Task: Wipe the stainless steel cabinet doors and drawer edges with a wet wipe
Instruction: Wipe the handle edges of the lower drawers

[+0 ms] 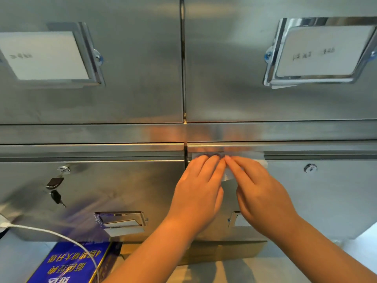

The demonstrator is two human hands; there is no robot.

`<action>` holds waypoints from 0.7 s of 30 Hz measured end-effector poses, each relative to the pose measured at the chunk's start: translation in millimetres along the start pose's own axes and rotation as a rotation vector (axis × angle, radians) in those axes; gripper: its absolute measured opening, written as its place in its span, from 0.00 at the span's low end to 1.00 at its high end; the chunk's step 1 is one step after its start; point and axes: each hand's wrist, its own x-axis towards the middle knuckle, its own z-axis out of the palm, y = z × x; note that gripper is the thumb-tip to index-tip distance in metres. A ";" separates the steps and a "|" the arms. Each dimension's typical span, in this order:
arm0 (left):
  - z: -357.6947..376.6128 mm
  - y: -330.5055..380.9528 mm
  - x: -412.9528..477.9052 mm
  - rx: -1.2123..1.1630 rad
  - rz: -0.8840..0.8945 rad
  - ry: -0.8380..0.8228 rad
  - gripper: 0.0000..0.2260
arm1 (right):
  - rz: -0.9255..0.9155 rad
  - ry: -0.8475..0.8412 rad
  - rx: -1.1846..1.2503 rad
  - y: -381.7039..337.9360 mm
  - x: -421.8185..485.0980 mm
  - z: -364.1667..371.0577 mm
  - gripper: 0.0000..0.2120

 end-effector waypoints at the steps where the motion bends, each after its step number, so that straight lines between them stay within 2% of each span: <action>1: 0.9 3.3 2.3 0.002 0.001 -0.018 0.21 | 0.027 -0.020 0.010 4.2 -2.6 -0.4 0.22; 3: 3.7 12.3 7.2 -0.003 0.001 -0.047 0.21 | 0.067 -0.053 0.031 15.0 -7.2 -2.6 0.24; 9: 19.0 61.4 35.5 -0.005 0.014 -0.099 0.21 | 0.150 -0.016 -0.007 59.5 -29.6 -17.4 0.22; 21: 81.9 224.4 122.3 -0.047 0.124 -0.105 0.24 | 0.377 0.086 -0.050 215.8 -109.0 -62.9 0.21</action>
